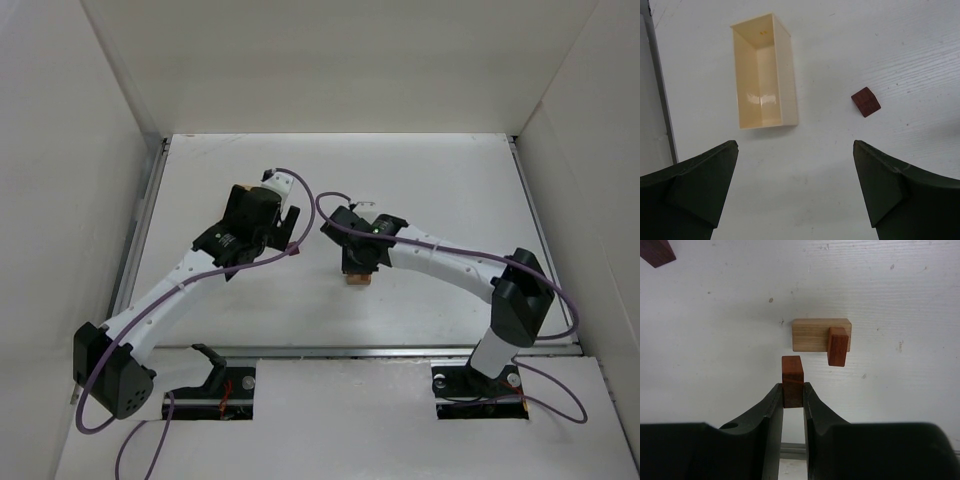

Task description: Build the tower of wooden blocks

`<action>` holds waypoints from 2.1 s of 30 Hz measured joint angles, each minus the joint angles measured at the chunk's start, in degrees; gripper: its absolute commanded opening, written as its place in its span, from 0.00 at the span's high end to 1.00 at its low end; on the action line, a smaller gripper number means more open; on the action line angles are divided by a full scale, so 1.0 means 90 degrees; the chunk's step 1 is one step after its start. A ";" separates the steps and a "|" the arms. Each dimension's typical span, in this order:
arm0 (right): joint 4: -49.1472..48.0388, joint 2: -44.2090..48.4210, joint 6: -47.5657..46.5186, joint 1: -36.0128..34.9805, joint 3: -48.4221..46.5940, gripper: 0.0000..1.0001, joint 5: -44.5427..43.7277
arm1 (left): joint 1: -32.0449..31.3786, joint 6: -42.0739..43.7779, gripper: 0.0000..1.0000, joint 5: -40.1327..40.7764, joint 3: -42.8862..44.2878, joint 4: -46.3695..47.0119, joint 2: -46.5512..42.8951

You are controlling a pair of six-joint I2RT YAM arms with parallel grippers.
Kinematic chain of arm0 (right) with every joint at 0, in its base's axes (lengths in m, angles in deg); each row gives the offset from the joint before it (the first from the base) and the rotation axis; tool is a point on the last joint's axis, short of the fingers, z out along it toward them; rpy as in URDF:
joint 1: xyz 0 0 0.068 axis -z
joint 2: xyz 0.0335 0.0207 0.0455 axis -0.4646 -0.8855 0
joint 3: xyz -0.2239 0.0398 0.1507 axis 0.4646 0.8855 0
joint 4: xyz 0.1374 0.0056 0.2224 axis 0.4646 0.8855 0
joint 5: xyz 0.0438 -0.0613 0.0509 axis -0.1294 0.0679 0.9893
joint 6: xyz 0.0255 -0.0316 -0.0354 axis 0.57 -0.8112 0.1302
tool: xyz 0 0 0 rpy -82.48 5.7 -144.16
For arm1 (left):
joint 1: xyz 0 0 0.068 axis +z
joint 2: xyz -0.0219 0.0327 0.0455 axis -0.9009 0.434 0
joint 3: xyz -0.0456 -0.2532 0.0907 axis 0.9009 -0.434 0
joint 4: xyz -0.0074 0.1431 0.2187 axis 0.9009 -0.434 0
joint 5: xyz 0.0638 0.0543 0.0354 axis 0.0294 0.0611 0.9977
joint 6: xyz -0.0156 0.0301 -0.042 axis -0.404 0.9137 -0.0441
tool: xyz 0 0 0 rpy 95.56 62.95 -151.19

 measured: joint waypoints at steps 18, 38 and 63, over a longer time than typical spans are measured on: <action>-0.0435 -0.0308 -0.0357 0.0090 0.0335 1.00 0.0095 | 0.0053 0.0000 0.01 0.0066 0.0000 0.0000 0.0141; -0.0457 -0.0512 -0.0474 0.0245 0.0338 1.00 0.0095 | 0.0068 0.0000 0.01 0.0005 0.0000 -0.0005 0.0192; -0.0493 -0.0629 -0.0546 0.0289 0.0340 1.00 0.0095 | 0.0068 0.0000 0.01 -0.0024 0.0000 -0.0005 0.0194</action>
